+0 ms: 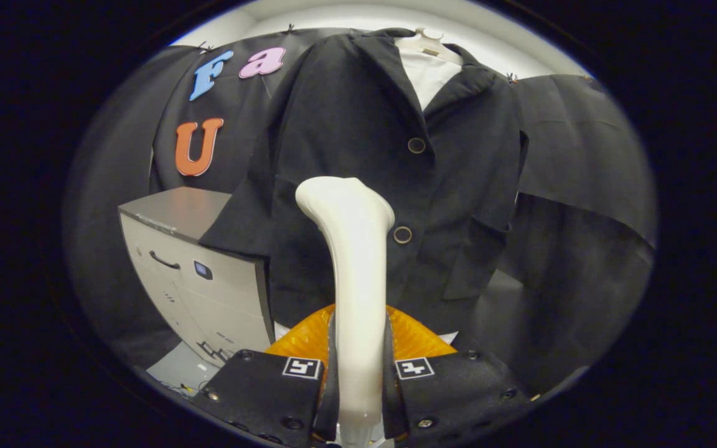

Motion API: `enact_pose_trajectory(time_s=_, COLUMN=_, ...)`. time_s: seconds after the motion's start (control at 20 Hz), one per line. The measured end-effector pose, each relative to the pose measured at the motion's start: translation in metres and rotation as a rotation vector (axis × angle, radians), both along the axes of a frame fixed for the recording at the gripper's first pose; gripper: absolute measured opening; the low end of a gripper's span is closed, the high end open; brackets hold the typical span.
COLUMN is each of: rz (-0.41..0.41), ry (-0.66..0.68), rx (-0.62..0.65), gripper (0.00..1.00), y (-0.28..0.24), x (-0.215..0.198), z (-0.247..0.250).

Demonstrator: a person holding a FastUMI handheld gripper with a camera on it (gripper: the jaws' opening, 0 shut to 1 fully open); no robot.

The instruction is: Iron the clothes twice with a garment steamer, once on the left side and once on the right side.

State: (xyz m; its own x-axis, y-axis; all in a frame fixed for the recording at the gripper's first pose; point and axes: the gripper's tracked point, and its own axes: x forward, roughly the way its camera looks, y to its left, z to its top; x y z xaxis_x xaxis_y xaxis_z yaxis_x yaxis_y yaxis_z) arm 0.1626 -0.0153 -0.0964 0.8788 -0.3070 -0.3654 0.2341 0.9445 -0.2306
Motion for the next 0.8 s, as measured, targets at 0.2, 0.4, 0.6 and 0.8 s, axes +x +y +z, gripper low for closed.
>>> enact_pose_trajectory(time_s=0.2, rz=-0.001, ry=0.033, rx=-0.011, gripper=0.31, y=-0.005, x=-0.008, z=-0.016)
enact_pose_trajectory(time_s=0.4, rz=0.003, ry=0.090, rx=-0.004, gripper=0.30, y=-0.005, x=-0.022, z=-0.050)
enact_pose_trajectory(time_s=0.6, rz=0.002, ry=0.174, rx=-0.008, gripper=0.30, y=-0.011, x=-0.036, z=-0.087)
enact_pose_trajectory(time_s=0.8, rz=0.000, ry=0.245, rx=-0.002, gripper=0.30, y=-0.015, x=-0.050, z=-0.123)
